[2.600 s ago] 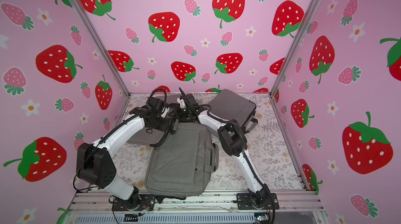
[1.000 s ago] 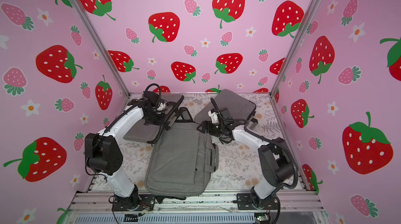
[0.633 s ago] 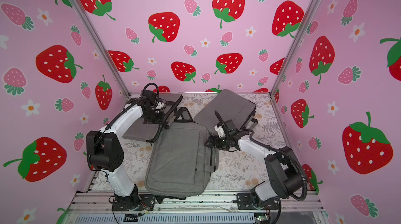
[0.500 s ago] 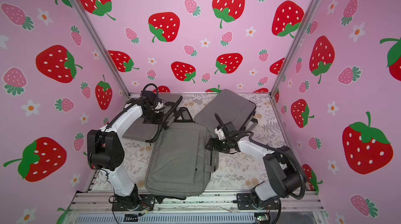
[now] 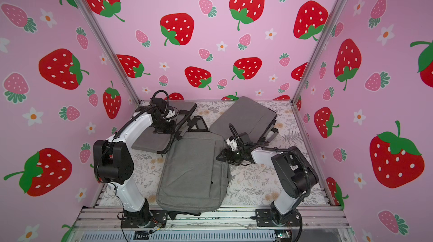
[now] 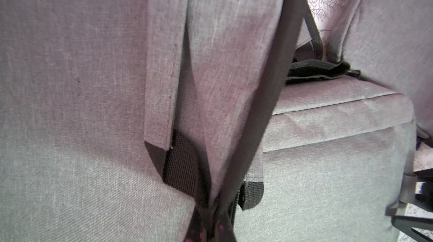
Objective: Open the zippered laptop bag and take out the laptop
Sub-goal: Move the zippered laptop bag to the center of the board.
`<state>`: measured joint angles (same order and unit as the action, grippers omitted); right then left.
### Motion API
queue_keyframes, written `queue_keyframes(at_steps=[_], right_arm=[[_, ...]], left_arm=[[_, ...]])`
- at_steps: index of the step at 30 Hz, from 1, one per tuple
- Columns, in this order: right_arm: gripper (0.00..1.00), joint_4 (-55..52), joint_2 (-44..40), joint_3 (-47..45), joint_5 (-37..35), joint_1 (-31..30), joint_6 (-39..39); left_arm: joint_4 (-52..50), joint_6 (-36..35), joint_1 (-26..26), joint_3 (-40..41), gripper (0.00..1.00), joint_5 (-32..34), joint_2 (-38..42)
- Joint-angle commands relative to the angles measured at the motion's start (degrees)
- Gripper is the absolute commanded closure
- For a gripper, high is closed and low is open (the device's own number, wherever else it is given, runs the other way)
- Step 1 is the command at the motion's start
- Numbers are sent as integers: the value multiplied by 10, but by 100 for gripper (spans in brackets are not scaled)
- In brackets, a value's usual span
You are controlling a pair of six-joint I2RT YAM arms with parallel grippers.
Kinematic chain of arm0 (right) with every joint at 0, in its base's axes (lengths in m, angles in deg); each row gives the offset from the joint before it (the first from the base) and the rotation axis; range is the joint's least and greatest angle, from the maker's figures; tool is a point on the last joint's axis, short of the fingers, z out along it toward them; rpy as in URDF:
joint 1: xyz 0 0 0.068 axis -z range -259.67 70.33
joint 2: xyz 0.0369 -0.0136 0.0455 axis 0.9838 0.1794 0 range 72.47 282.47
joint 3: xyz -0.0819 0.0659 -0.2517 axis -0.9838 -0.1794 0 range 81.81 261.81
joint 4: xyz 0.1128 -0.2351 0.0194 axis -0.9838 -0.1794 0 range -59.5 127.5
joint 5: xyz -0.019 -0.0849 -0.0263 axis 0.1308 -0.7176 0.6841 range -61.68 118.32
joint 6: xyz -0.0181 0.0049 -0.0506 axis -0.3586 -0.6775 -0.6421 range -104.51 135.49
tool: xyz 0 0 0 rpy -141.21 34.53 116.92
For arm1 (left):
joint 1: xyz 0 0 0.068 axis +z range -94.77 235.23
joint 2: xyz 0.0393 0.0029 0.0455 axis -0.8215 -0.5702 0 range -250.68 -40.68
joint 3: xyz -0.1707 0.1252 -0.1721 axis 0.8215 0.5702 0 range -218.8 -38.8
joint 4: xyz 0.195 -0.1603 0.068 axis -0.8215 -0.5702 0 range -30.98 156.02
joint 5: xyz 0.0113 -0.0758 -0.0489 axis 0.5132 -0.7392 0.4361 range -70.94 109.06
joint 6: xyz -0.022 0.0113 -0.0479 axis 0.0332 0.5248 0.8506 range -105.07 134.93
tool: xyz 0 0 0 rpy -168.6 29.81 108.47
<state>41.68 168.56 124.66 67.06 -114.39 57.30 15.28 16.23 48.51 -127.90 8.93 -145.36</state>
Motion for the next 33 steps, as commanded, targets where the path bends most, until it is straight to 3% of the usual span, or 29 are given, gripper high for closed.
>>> queue_keyframes(at_steps=[1,9,14,22,33], right_arm=[[37,7,36,-20,3,-13,19],[85,11,3,-15,1,-13,33],[100,-31,-64,-3,-12,-13,34],[100,-141,-168,16,-36,10,2],[100,-400,-236,156,-83,80,-194]], left_arm=[[13,5,4,-18,100,-18,-5],[11,4,5,-24,100,-14,-11],[7,3,14,-33,100,-13,-10],[6,-2,36,-30,100,-16,-3],[10,-1,45,-26,100,-31,-5]])
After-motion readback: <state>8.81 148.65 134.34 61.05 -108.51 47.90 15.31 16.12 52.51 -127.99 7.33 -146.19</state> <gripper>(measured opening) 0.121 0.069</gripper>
